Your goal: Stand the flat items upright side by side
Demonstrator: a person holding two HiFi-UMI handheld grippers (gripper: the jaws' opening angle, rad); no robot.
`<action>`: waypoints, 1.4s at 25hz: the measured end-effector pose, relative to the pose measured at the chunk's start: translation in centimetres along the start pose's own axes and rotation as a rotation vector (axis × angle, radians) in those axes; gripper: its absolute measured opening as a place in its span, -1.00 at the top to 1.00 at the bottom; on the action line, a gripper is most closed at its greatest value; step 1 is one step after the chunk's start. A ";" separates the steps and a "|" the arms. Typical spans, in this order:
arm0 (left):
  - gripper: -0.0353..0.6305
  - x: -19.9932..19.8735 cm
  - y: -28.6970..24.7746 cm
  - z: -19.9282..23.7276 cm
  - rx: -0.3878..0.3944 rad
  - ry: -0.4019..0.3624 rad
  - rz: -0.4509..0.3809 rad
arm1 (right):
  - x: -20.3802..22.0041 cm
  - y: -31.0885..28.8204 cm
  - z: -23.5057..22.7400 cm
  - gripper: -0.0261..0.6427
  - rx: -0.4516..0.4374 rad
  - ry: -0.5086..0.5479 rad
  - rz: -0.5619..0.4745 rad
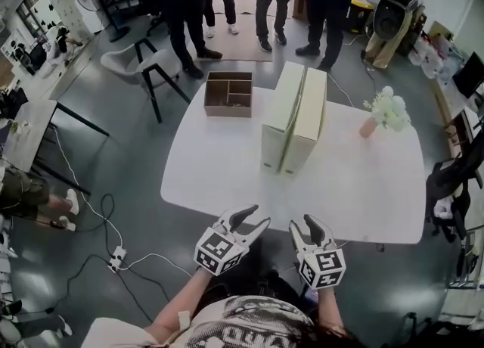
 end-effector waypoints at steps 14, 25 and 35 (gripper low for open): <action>0.77 1.0 3.9 -11.1 -0.025 -0.011 -0.041 | 0.2 8.4 3.3 0.93 -0.120 0.030 -0.093; 0.86 1.6 6.4 -14.1 -0.037 -0.017 -0.044 | 0.5 11.5 5.1 0.94 -0.173 0.067 -0.099; 0.86 1.7 6.4 -14.9 -0.023 -0.023 -0.045 | 0.6 12.3 5.1 0.94 -0.173 0.092 -0.089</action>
Point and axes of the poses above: the fingertips, and each gripper's own axes: y backward along the fingers, z to its left, x out of its underside, the point moved 4 cm from there along y, backward along the fingers, and after that the axes turned 12 degrees about -z, right-handed, at the moved point
